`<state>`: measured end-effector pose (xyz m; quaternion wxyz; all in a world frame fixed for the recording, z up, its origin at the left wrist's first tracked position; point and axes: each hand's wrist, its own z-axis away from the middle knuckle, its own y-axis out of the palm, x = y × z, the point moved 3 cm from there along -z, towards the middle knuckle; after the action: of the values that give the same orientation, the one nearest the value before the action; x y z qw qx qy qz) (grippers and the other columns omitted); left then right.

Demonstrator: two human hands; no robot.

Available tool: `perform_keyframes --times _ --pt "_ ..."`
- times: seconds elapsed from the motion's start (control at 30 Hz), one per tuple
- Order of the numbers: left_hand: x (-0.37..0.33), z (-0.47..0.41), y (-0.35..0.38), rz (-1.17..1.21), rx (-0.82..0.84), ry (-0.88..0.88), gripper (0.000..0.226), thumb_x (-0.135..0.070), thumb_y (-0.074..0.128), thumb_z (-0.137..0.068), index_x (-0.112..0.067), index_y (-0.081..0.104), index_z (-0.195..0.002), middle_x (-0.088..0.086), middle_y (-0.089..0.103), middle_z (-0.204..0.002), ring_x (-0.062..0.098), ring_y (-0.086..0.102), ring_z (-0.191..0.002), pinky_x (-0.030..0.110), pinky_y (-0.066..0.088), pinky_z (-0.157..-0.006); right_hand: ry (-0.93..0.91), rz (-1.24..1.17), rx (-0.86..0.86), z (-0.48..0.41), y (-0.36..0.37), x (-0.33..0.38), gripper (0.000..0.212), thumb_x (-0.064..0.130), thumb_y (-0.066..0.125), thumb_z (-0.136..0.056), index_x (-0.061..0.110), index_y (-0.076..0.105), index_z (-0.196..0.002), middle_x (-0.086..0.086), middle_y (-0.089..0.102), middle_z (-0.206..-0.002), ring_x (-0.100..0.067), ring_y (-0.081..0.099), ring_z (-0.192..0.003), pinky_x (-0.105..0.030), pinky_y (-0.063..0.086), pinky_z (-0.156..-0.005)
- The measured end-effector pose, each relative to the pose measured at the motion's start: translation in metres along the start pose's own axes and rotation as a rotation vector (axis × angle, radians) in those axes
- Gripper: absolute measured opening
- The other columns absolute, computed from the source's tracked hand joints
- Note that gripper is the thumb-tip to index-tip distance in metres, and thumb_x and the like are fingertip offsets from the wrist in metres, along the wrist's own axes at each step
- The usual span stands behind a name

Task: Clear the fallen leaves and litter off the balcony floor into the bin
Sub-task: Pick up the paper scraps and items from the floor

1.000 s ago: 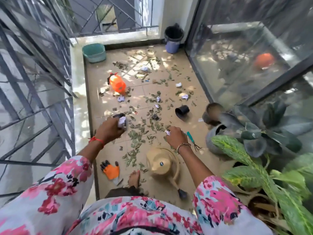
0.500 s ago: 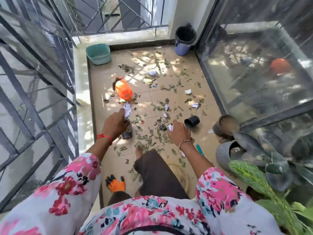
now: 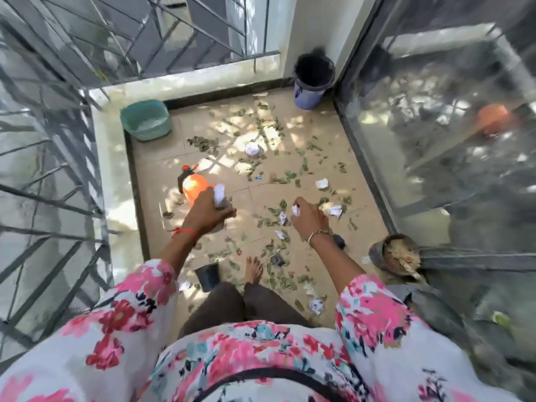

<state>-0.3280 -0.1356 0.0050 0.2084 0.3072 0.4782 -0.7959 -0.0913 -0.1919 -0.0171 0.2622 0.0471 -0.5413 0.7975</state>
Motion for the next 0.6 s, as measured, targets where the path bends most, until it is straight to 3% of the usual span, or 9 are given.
perform_keyframes --times 0.1,0.17,0.23,0.3,0.37,0.47,0.53,0.6 --pt "-0.031 -0.057 -0.018 0.058 -0.007 0.031 0.043 -0.043 0.052 -0.056 -0.001 0.058 -0.053 0.016 0.057 -0.058 0.022 0.052 -0.061 0.032 0.038 -0.06 0.147 -0.209 0.031 -0.058 -0.028 -0.002 0.018 0.023 0.057 -0.086 0.014 0.042 -0.082 -0.011 0.053 -0.085 -0.032 0.051 -0.078 -0.032 0.035 -0.063" --pt "-0.047 -0.099 -0.025 0.142 0.01 0.029 0.05 -0.045 0.043 -0.052 0.004 0.053 -0.058 0.014 0.054 -0.055 0.021 0.05 -0.066 0.032 0.04 -0.063 0.285 -0.498 0.023 -0.092 -0.049 0.002 0.024 0.024 0.059 -0.082 0.014 0.041 -0.07 -0.005 0.047 -0.072 -0.025 0.043 -0.062 -0.031 0.033 -0.059" --pt "-0.058 -0.143 -0.034 0.287 0.064 -0.121 0.048 -0.045 0.054 -0.052 -0.002 0.053 -0.074 0.0 0.058 -0.057 0.021 0.051 -0.075 0.03 0.045 -0.07 0.461 -0.84 0.075 -0.125 -0.064 0.004 0.024 0.022 0.054 -0.082 0.014 0.043 -0.063 -0.006 0.047 -0.062 -0.022 0.04 -0.049 -0.03 0.035 -0.052" --pt "-0.069 -0.182 -0.038 0.329 0.094 -0.197 0.018 -0.023 0.067 -0.073 -0.018 0.05 -0.076 0.0 0.057 -0.072 0.02 0.053 -0.084 0.03 0.047 -0.075 0.6 -1.114 0.172 -0.156 -0.076 0.005 0.025 0.017 0.044 -0.082 0.014 0.04 -0.057 -0.003 0.043 -0.044 -0.019 0.037 -0.037 -0.021 0.035 -0.044" --pt "-0.082 -0.231 -0.045 0.379 0.146 -0.086 0.021 -0.01 0.056 -0.084 -0.023 0.049 -0.069 0.004 0.054 -0.074 0.009 0.053 -0.08 0.028 0.043 -0.08 0.663 -1.299 0.181 -0.199 -0.091 0.006 0.018 0.014 0.042 -0.072 0.016 0.035 -0.056 -0.002 0.037 -0.043 -0.02 0.037 -0.039 -0.019 0.039 -0.045" --pt "-0.093 -0.296 -0.052 0.427 0.281 -0.02 0.019 -0.014 0.05 -0.074 -0.012 0.046 -0.056 0.014 0.054 -0.062 0.0 0.046 -0.059 0.017 0.04 -0.068 0.676 -1.423 0.125 -0.253 -0.115 0.009 0.016 0.006 0.038 -0.055 0.017 0.027 -0.058 -0.003 0.031 -0.051 -0.022 0.034 -0.049 -0.022 0.039 -0.051" --pt "-0.099 -0.34 -0.064 0.379 0.258 -0.065 0.012 -0.018 0.059 -0.066 -0.01 0.053 -0.06 0.01 0.062 -0.064 0.007 0.057 -0.06 0.023 0.05 -0.061 0.714 -1.449 0.122 -0.286 -0.132 0.013 0.025 -0.003 0.038 -0.071 0.016 0.031 -0.055 -0.004 0.036 -0.047 -0.021 0.042 -0.045 -0.019 0.042 -0.049" --pt "-0.102 -0.387 -0.07 0.364 0.265 -0.097 0.036 -0.034 0.068 -0.05 -0.007 0.066 -0.074 0.016 0.069 -0.081 0.021 0.064 -0.077 0.04 0.052 -0.074 0.715 -1.481 0.112 -0.322 -0.15 0.013 0.037 -0.01 0.046 -0.075 0.011 0.038 -0.046 -0.003 0.04 -0.036 -0.015 0.044 -0.032 -0.012 0.039 -0.039"
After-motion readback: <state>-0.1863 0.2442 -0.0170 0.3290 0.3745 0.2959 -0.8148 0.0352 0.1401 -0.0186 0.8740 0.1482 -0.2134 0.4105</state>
